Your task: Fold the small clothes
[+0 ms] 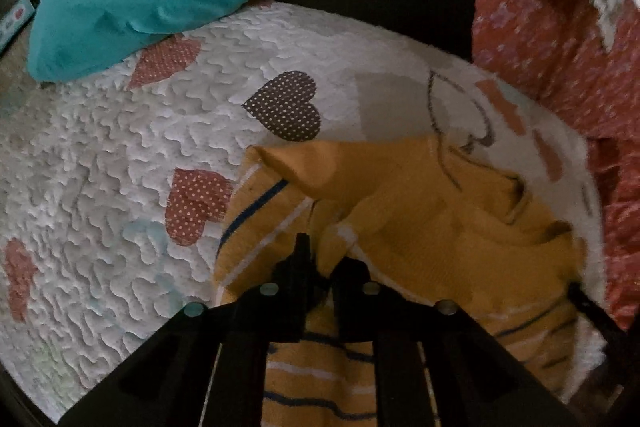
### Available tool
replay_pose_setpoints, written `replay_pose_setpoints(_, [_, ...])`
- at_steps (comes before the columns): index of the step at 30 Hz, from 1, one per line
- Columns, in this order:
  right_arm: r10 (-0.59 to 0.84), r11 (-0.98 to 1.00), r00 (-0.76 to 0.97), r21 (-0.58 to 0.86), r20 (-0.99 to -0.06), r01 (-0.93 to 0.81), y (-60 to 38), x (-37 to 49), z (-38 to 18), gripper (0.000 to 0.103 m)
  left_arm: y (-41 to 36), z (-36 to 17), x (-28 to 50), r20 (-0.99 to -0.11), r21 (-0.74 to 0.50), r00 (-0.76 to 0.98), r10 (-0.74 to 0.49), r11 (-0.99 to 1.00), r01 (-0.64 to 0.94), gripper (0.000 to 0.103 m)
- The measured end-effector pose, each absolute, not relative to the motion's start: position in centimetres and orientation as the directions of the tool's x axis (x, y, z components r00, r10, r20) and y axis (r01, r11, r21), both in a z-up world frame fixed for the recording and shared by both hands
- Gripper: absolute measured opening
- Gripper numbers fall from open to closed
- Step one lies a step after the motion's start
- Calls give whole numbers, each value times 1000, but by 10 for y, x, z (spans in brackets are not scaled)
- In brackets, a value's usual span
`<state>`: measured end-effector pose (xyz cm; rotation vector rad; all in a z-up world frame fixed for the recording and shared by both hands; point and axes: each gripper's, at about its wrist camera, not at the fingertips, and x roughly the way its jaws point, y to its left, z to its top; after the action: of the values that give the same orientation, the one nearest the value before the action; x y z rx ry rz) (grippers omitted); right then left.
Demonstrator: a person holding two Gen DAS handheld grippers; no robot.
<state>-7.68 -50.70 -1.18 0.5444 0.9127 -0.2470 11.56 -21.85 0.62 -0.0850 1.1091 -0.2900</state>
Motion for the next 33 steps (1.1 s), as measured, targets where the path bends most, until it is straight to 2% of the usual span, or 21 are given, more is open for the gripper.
replay_pose_setpoints(2, [45,822,588,365,-808,438,-511,-77,-13,19,-204,15,114,-856,-247,418,-303,951,185,13])
replay_pose_setpoints(5, [34,828,596,357,-802,433,-510,-79,-4,27,-180,25,110,-842,-256,445,-303,953,165,27])
replay_pose_setpoints(9, [-4,824,638,359,-770,439,-509,-89,12,39,-163,24,102,-854,-197,447,-267,960,198,28])
replay_pose_setpoints(13, [-12,831,674,368,-739,418,-499,-91,23,39,-171,11,83,-883,-144,397,-248,951,274,36])
replay_pose_setpoints(16, [51,854,698,393,-715,340,-473,-85,32,39,-176,-6,68,-909,-116,350,-225,945,306,41])
replay_pose_setpoints(17, [107,860,701,420,-705,291,-457,-79,35,39,-175,-14,63,-924,-96,326,-200,946,309,39])
replay_pose_setpoints(18, [152,862,697,440,-701,254,-444,-73,37,39,-175,-21,59,-936,-81,302,-179,947,311,24])
replay_pose_setpoints(19, [189,862,691,455,-698,223,-431,-66,38,39,-173,-25,56,-942,-92,280,-185,945,314,15])
replay_pose_setpoints(21, [275,854,671,495,-688,157,-397,-41,41,39,-168,-27,50,-948,-107,254,-193,943,314,5])
replay_pose_setpoints(23, [370,837,619,538,-693,102,-364,-12,35,39,-163,-26,45,-949,-108,249,-194,941,322,5])
replay_pose_setpoints(24, [386,842,572,530,-724,103,-342,9,26,39,-160,-26,45,-949,-113,246,-198,940,321,5])
replay_pose_setpoints(26, [388,858,503,502,-772,109,-311,39,7,39,-154,-27,44,-947,-135,236,-217,938,319,5])
replay_pose_setpoints(28, [388,870,446,480,-806,111,-289,62,-10,35,-149,-28,44,-946,-160,222,-235,937,310,5])
replay_pose_setpoints(33, [394,852,449,502,-802,148,-260,114,-27,34,-137,-29,47,-941,-225,182,-285,930,291,6])
